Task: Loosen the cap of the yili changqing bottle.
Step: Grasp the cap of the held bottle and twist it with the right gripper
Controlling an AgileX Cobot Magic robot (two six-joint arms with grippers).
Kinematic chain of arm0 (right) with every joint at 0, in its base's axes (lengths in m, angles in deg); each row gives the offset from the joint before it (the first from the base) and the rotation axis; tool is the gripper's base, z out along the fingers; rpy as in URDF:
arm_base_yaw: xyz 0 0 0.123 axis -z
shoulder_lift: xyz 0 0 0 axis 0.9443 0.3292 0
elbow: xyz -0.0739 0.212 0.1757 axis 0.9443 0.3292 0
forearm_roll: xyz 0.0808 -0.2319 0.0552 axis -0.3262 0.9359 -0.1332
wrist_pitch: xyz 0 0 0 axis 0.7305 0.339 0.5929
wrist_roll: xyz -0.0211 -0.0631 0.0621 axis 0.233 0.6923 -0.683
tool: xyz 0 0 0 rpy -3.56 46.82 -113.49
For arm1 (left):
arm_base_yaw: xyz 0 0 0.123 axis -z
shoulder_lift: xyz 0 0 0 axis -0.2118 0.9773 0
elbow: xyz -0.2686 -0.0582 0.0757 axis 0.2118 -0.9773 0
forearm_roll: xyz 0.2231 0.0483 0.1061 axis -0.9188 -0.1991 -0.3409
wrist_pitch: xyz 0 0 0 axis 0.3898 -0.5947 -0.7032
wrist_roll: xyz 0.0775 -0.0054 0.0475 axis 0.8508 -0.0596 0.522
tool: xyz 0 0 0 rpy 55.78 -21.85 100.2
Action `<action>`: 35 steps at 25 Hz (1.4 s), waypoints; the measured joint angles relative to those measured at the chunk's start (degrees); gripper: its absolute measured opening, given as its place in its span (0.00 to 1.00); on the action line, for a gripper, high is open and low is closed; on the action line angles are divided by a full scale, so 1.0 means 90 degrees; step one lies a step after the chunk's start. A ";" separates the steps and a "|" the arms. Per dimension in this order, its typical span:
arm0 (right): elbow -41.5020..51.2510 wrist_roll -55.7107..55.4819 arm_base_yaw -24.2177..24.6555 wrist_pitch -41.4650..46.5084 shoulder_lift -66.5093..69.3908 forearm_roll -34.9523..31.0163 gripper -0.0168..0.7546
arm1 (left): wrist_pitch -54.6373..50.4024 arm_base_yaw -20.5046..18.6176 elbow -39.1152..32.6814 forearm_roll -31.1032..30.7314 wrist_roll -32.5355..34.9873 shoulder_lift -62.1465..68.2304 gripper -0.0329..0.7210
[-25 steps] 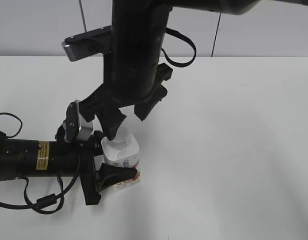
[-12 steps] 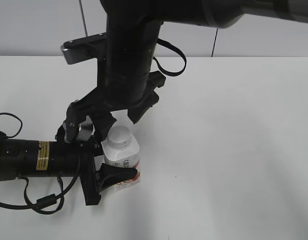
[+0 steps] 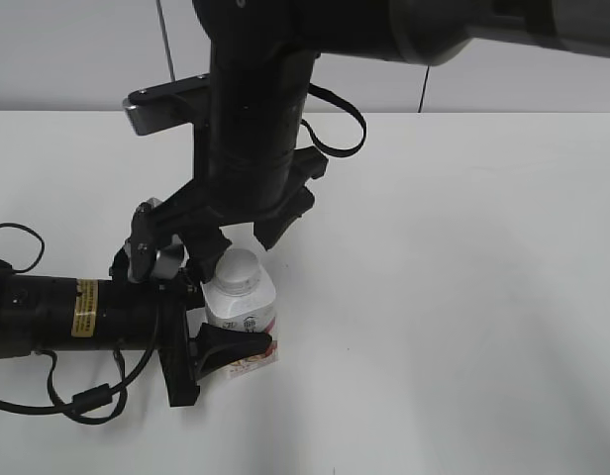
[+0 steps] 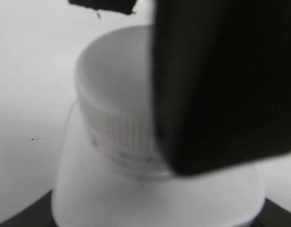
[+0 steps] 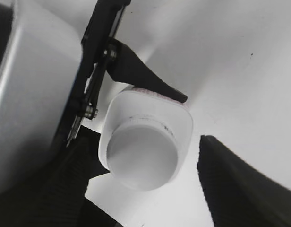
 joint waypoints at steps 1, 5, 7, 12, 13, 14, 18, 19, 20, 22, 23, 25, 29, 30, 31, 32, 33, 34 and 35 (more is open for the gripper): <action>0.0000 0.0000 0.0000 0.0000 0.0000 0.0000 0.75 | 0.0000 0.0000 0.0000 -0.0005 0.0000 0.0000 0.60; 0.0000 0.0000 0.0000 -0.0006 0.0000 -0.0006 0.68 | 0.0000 0.0000 0.0000 -0.0005 0.0000 0.0000 0.60; 0.0000 0.0000 0.0000 -0.0006 0.0000 -0.0006 0.64 | 0.0000 0.0000 0.0000 -0.0005 0.0000 0.0000 0.60; 0.0000 -0.0005 0.0000 -0.0012 0.0000 -0.0006 0.61 | 0.0000 0.0000 0.0000 -0.0005 0.0000 0.0000 0.60; 0.0000 -0.0005 0.0000 -0.0012 0.0005 -0.0013 0.61 | 0.0000 0.0000 0.0000 -0.0005 0.0000 0.0000 0.60; 0.0000 -0.0005 0.0000 -0.0012 0.0005 -0.0020 0.61 | 0.0000 0.0000 0.0000 -0.0005 0.0000 0.0000 0.60; 0.0000 -0.0005 0.0000 0.0009 0.0058 -0.0035 0.61 | 0.0000 0.0000 0.0000 -0.0005 0.0000 0.0000 0.60; 0.0000 -0.0005 0.0000 0.0020 0.0083 -0.0048 0.61 | 0.0000 0.0000 0.0000 -0.0005 0.0000 0.0000 0.60; 0.0000 -0.0005 0.0000 0.0054 0.0103 -0.0048 0.61 | 0.0000 0.0000 0.0000 -0.0005 0.0000 0.0000 0.60; 0.0000 -0.0005 0.0000 0.0077 0.0105 -0.0054 0.61 | 0.0000 0.0000 0.0000 -0.0005 0.0000 0.0000 0.60; 0.0000 -0.0005 0.0000 0.0093 0.0105 -0.0054 0.61 | 0.0000 0.0000 0.0000 -0.0005 0.0000 0.0000 0.60; 0.0000 -0.0005 0.0000 0.0117 0.0105 -0.0054 0.61 | 0.0000 0.0000 0.0000 -0.0005 0.0000 0.0000 0.60; 0.0000 -0.0005 0.0000 0.0129 0.0105 -0.0054 0.54 | 0.0000 0.0000 0.0000 -0.0005 0.0000 0.0000 0.60; 0.0000 -0.0005 0.0000 0.0128 0.0105 -0.0054 0.52 | 0.0000 0.0000 0.0000 -0.0005 0.0000 0.0000 0.60; 0.0000 0.0002 0.0000 0.0128 0.0105 -0.0054 0.52 | 0.0000 0.0000 0.0000 -0.0005 0.0000 0.0000 0.60; 0.0000 0.0027 0.0000 0.0128 0.0105 -0.0054 0.52 | 0.0000 0.0000 0.0000 -0.0005 0.0000 0.0000 0.60; 0.0000 0.0114 0.0000 0.0128 0.0105 -0.0054 0.52 | 0.0000 0.0000 0.0000 -0.0005 0.0000 0.0000 0.60; 0.0000 0.0218 0.0000 0.0128 0.0105 -0.0054 0.52 | 0.0000 0.0000 0.0000 -0.0005 0.0000 0.0000 0.60; 0.0000 0.0408 0.0000 0.0128 0.0105 -0.0054 0.52 | 0.0000 0.0000 0.0000 -0.0005 0.0000 0.0000 0.60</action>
